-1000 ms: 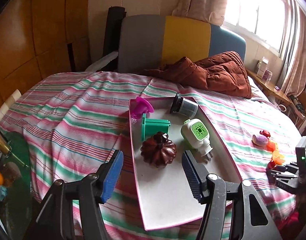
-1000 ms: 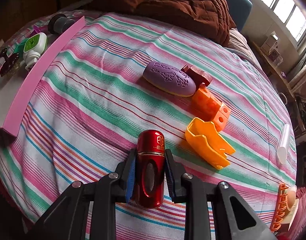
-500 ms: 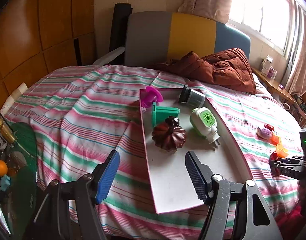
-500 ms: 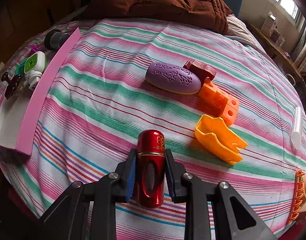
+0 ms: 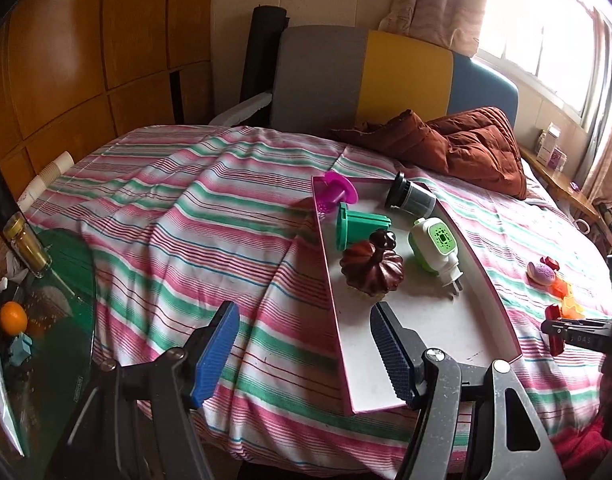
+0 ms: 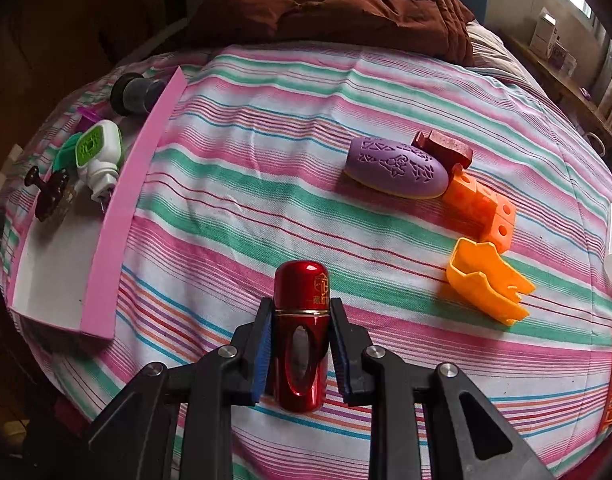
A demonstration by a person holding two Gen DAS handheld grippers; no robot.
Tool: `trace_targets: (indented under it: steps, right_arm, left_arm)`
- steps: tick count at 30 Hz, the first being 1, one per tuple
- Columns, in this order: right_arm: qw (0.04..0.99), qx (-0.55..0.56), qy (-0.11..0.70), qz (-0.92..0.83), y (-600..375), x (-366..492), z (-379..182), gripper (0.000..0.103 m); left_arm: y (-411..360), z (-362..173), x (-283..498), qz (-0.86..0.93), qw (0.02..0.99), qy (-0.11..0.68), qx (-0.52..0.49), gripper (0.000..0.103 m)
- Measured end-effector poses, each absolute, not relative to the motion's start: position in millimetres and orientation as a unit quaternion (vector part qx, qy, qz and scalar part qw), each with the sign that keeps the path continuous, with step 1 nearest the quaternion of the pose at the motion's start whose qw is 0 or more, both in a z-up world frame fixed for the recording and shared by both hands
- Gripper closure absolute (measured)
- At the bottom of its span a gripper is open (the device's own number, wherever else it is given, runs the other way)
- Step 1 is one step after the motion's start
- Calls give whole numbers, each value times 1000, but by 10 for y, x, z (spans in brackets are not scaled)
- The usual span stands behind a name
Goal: Organize rigid objects
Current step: 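Carry the red cylinder into the tray beside the pumpkin and open the right gripper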
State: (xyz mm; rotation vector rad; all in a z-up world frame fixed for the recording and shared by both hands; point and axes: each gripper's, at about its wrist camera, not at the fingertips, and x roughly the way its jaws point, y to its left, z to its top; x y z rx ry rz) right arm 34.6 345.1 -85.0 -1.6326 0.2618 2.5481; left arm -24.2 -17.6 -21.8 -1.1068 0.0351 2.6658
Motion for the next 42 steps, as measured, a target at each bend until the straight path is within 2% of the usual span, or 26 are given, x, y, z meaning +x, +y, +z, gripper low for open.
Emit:
trace_targets:
  steps: [8, 15, 27, 42]
  right_arm:
    - [-1, -486, 81, 870, 3010, 233, -385, 77]
    - [-71, -467, 72, 879, 2477, 106, -191, 77]
    - [-141, -503, 40, 852, 1707, -392, -467, 77]
    - [-102, -516, 3, 850, 1465, -879, -771, 78]
  left_arm:
    - [-269, -238, -253, 915, 123, 0, -384, 34]
    - [-320, -268, -249, 914, 120, -2, -388, 34]
    - [-374, -310, -273, 912, 113, -1, -393, 34]
    - [-522, -356, -329, 913, 95, -11, -397, 34]
